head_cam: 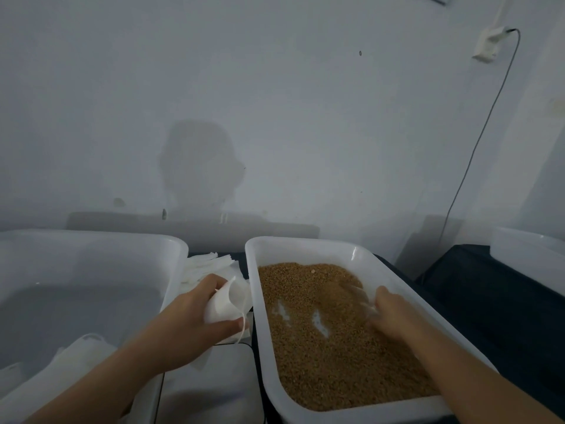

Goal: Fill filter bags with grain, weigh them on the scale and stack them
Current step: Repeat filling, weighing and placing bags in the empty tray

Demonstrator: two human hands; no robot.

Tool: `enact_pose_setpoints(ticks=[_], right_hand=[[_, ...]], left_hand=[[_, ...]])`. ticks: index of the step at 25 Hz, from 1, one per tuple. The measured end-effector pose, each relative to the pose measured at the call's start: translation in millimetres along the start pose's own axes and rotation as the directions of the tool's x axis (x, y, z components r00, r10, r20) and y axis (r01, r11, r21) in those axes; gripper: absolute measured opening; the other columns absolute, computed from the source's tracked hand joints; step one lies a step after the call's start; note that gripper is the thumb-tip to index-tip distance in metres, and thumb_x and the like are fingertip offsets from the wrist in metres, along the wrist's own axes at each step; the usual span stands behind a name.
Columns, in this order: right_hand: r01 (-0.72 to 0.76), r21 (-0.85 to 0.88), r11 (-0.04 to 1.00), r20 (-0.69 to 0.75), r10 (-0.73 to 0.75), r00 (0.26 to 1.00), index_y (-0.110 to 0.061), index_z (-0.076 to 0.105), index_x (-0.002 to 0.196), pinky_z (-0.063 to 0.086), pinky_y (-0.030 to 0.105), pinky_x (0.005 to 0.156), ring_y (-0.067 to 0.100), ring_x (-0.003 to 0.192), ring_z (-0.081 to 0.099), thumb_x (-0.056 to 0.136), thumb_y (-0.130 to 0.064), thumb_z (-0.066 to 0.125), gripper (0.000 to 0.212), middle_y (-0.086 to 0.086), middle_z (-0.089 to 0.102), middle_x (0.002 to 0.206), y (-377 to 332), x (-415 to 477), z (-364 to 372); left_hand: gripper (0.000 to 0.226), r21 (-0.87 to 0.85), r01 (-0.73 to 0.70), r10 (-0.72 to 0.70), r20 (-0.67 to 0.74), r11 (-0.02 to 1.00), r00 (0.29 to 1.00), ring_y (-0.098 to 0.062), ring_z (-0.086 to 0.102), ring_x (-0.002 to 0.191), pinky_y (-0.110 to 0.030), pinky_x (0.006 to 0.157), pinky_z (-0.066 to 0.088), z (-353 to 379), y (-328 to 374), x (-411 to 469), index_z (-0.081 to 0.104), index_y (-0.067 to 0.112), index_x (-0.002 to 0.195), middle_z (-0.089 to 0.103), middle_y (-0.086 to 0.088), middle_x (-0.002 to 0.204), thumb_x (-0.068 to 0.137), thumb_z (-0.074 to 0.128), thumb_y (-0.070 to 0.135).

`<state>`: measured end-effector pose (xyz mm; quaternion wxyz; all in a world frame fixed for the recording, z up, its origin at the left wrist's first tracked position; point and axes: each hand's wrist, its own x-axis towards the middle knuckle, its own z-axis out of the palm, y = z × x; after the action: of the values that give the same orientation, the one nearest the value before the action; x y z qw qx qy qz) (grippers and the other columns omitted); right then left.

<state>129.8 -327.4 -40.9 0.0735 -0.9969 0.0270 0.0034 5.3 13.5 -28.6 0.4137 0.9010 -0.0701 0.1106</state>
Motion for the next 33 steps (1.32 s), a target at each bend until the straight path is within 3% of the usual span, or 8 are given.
enact_pose_setpoints(ticks=[3, 8, 15, 19, 23, 26, 29, 33], right_hand=[[-0.007, 0.254, 0.967, 0.181, -0.041, 0.983, -0.027, 0.045, 0.094, 0.048, 0.022, 0.051, 0.011, 0.078, 0.059, 0.082, -0.033, 0.069, 0.028, -0.004, 0.056, 0.096, 12.0, -12.0, -6.2], [0.219, 0.246, 0.944, 0.247, -0.280, 0.928, -0.034, 0.049, 0.096, 0.057, 0.026, 0.072, 0.009, 0.088, 0.062, 0.073, -0.039, 0.077, 0.037, -0.010, 0.059, 0.101, -5.8, -30.9, -6.8], [0.155, 0.514, 0.843, 0.387, -0.390, 0.835, -0.022, 0.052, 0.105, 0.052, 0.023, 0.052, 0.014, 0.064, 0.069, 0.079, -0.016, 0.074, 0.034, 0.001, 0.070, 0.095, -23.3, -53.1, -19.5], [0.298, 0.343, 0.891, 0.246, -0.391, 0.887, -0.031, 0.052, 0.102, 0.050, 0.021, 0.075, 0.004, 0.089, 0.064, 0.086, -0.031, 0.066, 0.021, -0.014, 0.065, 0.103, -15.4, -56.9, -27.3], [0.417, 0.044, 0.908, 0.080, -0.420, 0.904, -0.036, 0.055, 0.106, 0.040, 0.015, 0.079, -0.005, 0.091, 0.052, 0.088, -0.034, 0.061, 0.019, -0.019, 0.055, 0.104, -1.0, -66.8, -34.6], [0.457, -0.080, 0.886, 0.036, -0.456, 0.889, -0.041, 0.057, 0.112, 0.028, 0.024, 0.099, -0.009, 0.094, 0.045, 0.090, -0.036, 0.058, 0.023, -0.028, 0.050, 0.099, 7.9, -74.9, -36.9], [0.456, -0.083, 0.886, -0.011, -0.458, 0.889, -0.044, 0.057, 0.111, 0.022, 0.027, 0.100, -0.009, 0.094, 0.042, 0.091, -0.035, 0.058, 0.022, -0.030, 0.049, 0.096, 14.8, -80.8, -39.3], [0.413, 0.054, 0.909, 0.026, -0.415, 0.910, -0.036, 0.058, 0.119, 0.036, 0.028, 0.101, -0.002, 0.103, 0.049, 0.090, -0.031, 0.059, 0.029, -0.023, 0.054, 0.107, 23.6, -88.1, -42.6]], left_hand=[[0.034, -0.040, -0.019, 0.019, 0.013, 0.999, 1.000, -0.003, 0.058, 0.082, -0.013, 0.064, 0.042, 0.7, 0.2, 1.2, 0.047, 0.037, 0.097, 0.060, 0.013, 0.094, 0.076, 0.074, 0.040], [0.033, -0.045, -0.018, 0.019, 0.018, 0.999, 1.000, -0.004, 0.057, 0.084, -0.016, 0.065, 0.042, 0.1, 2.3, 0.6, 0.047, 0.036, 0.098, 0.058, 0.013, 0.096, 0.077, 0.073, 0.039], [0.042, -0.061, 0.001, 0.001, 0.021, 0.998, 1.000, 0.000, 0.058, 0.080, -0.012, 0.061, 0.041, -2.1, 5.1, -2.6, 0.047, 0.038, 0.097, 0.059, 0.015, 0.093, 0.068, 0.076, 0.046], [0.070, -0.103, -0.017, 0.024, 0.064, 0.995, 0.998, -0.002, 0.060, 0.083, -0.016, 0.065, 0.046, -4.9, 11.4, -7.3, 0.049, 0.038, 0.097, 0.060, 0.015, 0.094, 0.037, 0.073, 0.064], [0.072, -0.125, -0.049, 0.056, 0.057, 0.991, 0.997, -0.005, 0.059, 0.083, -0.022, 0.073, 0.050, -4.4, 12.9, -9.4, 0.051, 0.033, 0.098, 0.059, 0.011, 0.092, 0.036, 0.074, 0.063], [0.071, -0.132, -0.042, 0.049, 0.054, 0.990, 0.997, -0.004, 0.059, 0.079, -0.018, 0.070, 0.048, -4.4, 14.0, -9.6, 0.052, 0.031, 0.099, 0.061, 0.011, 0.090, 0.039, 0.074, 0.062], [0.065, -0.084, -0.041, 0.045, 0.045, 0.996, 0.998, -0.001, 0.058, 0.079, -0.014, 0.066, 0.044, -2.3, 13.7, -9.9, 0.050, 0.032, 0.099, 0.060, 0.013, 0.091, 0.047, 0.082, 0.054], [0.055, -0.063, -0.009, 0.011, 0.031, 0.998, 0.999, -0.002, 0.059, 0.077, -0.013, 0.062, 0.043, -2.7, 18.8, -10.7, 0.050, 0.032, 0.098, 0.060, 0.012, 0.090, 0.059, 0.088, 0.036]])
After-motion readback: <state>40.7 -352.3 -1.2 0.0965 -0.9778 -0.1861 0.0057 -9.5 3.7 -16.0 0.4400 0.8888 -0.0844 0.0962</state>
